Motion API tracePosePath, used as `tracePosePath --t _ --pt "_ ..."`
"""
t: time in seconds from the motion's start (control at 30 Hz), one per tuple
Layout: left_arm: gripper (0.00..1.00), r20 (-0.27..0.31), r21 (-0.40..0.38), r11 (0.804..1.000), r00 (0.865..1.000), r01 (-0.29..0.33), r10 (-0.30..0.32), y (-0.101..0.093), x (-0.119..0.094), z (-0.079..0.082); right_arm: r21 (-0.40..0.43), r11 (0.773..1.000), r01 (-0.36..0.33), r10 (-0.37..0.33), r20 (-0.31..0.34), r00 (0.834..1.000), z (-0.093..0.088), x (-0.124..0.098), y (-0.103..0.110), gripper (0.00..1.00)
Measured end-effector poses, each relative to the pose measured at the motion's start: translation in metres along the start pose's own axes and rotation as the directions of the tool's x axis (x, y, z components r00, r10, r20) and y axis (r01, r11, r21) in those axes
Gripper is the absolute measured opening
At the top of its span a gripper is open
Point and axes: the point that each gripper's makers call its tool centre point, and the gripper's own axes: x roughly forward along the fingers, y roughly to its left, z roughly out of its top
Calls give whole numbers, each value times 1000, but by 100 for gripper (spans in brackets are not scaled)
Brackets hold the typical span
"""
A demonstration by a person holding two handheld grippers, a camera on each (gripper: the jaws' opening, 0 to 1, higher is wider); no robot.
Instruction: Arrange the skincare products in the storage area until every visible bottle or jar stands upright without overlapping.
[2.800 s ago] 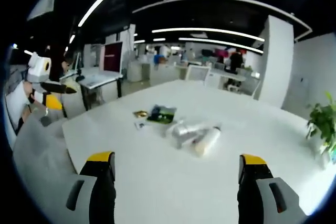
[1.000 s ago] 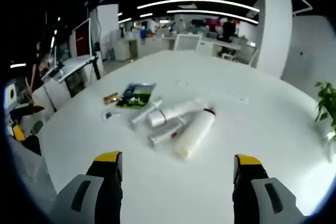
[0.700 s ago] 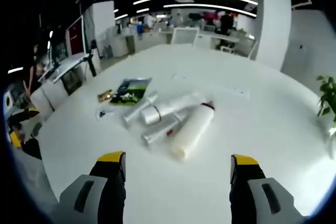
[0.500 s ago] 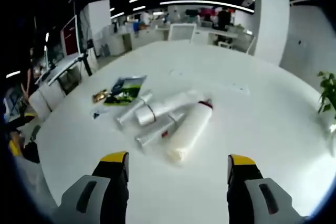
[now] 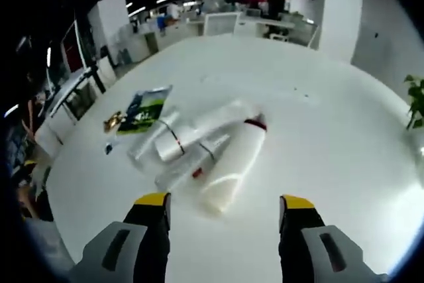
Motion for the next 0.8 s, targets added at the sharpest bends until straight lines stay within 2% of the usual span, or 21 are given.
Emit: tracePosePath --t 0.17,0.27,0.5,0.67,0.8 --pt "99 4 0 1000 1000 3 -3 0 0 1 -19 1000 21 -22 -57 998 -7 10 -3 65" --pt "99 -3 7 1000 1000 1 -1 0 0 -1 23 999 26 -24 -79 997 -9 15 -6 62" --pt "99 -5 10 1000 1000 2 -2 0 0 -1 38 999 31 -26 -118 993 -11 22 -6 61" --pt "99 -13 17 1000 1000 -6 6 2 0 -3 0 999 32 -32 -147 989 -10 25 0 61" --pt "99 -12 18 1000 1000 -5 5 2 0 -3 7 999 39 -38 -131 991 0 27 3 58"
